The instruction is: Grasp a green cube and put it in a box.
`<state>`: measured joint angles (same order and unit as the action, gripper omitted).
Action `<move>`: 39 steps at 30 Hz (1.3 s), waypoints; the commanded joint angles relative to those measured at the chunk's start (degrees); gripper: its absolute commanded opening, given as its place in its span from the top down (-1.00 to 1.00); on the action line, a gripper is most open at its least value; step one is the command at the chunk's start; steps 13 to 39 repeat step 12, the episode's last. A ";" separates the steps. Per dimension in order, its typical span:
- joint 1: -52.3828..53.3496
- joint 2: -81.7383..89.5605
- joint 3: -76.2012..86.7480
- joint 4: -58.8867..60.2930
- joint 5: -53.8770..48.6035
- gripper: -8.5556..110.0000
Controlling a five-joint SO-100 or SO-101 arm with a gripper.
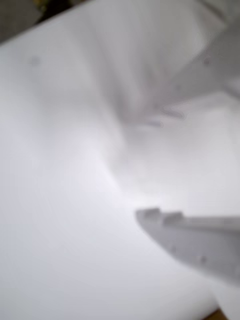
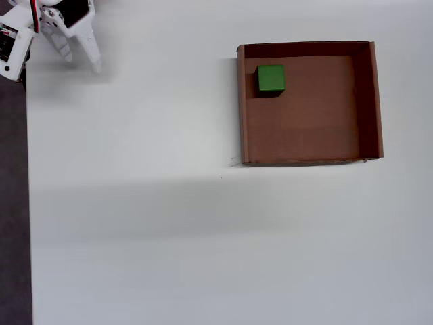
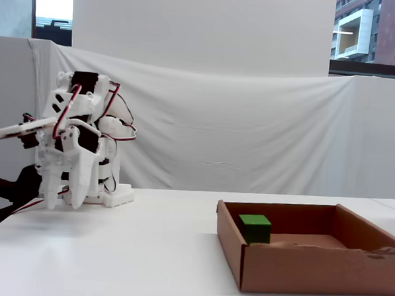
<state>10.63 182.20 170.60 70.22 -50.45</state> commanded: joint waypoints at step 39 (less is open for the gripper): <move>-0.53 0.26 -0.35 0.26 0.62 0.49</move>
